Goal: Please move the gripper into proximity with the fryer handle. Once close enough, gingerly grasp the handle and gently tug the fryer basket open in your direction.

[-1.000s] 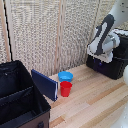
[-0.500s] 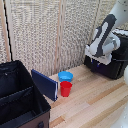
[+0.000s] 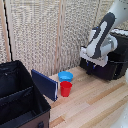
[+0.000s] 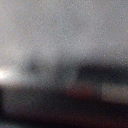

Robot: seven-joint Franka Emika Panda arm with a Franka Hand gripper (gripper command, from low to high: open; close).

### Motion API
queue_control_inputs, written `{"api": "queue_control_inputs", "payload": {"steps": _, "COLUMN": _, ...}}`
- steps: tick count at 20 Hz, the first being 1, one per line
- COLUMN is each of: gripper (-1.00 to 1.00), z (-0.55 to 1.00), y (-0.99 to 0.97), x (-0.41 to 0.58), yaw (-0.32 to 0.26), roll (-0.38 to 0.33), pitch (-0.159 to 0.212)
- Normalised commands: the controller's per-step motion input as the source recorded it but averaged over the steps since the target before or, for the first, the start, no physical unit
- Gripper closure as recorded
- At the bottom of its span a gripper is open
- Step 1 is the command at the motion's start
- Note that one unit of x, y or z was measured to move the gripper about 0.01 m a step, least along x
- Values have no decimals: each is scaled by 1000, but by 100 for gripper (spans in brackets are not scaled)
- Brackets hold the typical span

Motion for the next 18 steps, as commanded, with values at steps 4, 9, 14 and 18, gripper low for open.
{"api": "queue_control_inputs", "payload": {"steps": 4, "gripper": 100, "z": -336, "y": 640, "x": 546, "yaw": -88, "roll": -33, "pitch": -40}}
{"api": "queue_control_inputs", "payload": {"steps": 9, "gripper": 100, "z": -452, "y": 765, "x": 371, "yaw": -93, "roll": -23, "pitch": -18}}
{"api": "queue_control_inputs", "payload": {"steps": 14, "gripper": 100, "z": -255, "y": 421, "x": 75, "yaw": -13, "roll": -38, "pitch": 24}}
{"api": "queue_control_inputs", "payload": {"steps": 18, "gripper": 100, "z": -169, "y": 234, "x": -274, "yaw": 208, "roll": -12, "pitch": -1}}
